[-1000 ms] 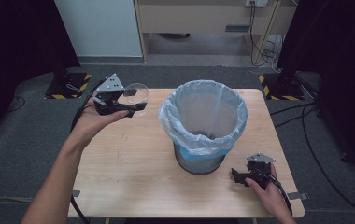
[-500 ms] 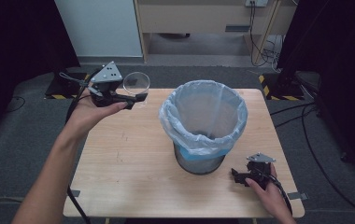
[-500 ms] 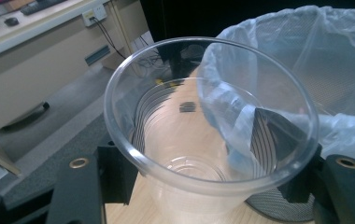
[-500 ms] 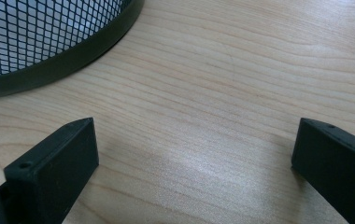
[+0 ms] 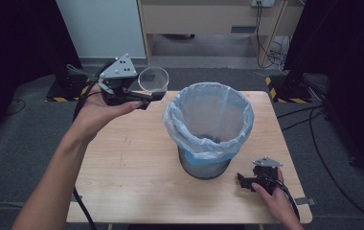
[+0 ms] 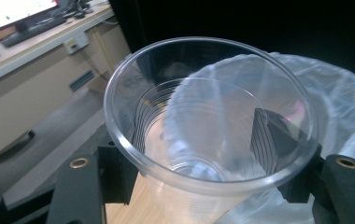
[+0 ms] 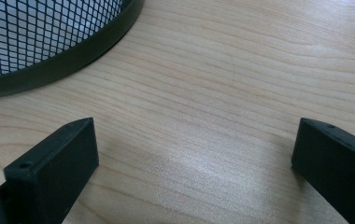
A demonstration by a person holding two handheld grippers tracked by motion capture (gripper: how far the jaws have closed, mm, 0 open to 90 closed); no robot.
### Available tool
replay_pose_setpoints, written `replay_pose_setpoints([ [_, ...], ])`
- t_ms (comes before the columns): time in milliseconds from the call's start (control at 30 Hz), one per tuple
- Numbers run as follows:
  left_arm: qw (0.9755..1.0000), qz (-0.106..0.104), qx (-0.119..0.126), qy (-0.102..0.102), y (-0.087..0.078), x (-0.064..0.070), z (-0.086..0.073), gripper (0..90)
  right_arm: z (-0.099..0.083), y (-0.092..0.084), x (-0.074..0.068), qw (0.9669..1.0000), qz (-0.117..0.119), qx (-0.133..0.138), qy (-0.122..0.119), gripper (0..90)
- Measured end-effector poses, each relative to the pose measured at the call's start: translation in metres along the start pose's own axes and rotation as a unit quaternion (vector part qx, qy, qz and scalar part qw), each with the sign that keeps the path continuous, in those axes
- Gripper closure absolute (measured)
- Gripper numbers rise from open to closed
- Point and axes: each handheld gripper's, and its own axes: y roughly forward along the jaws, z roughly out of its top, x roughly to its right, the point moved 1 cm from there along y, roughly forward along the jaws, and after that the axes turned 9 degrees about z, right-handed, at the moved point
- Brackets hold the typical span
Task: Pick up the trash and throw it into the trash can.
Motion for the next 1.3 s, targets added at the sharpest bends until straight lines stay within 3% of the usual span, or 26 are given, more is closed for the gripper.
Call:
replay_pose_setpoints([
  [233,0.9999,-0.017,-0.001,0.0,0.013,0.009,0.009,34.8,0.0,0.0,0.0,1.0,0.0,0.0,0.0,0.6],
  [267,0.9996,-0.026,0.002,-0.011,0.018,0.009,0.01,34.8,0.0,0.0,0.0,1.0,0.0,0.001,-0.002,0.6],
  [333,0.9995,-0.03,0.003,-0.014,0.023,0.01,0.011,34.9,0.0,0.0,0.0,1.0,0.0,0.001,-0.002,0.6],
  [600,0.9989,-0.046,0.003,-0.004,0.038,0.026,0.02,34.6,0.0,0.0,0.0,1.0,0.0,0.001,-0.002,0.6],
  [700,0.9986,-0.052,0.002,-0.009,0.045,0.03,0.022,34.3,0.0,0.0,0.0,1.0,0.0,0.001,-0.002,0.6],
  [1067,0.9978,-0.065,-0.014,0.003,0.067,0.045,0.024,34.2,0.0,0.0,0.0,1.0,0.0,0.001,-0.002,0.6],
  [1300,0.9977,-0.066,-0.017,0.002,0.073,0.046,0.024,34.2,0.0,0.0,0.0,1.0,0.001,0.001,-0.003,0.6],
])
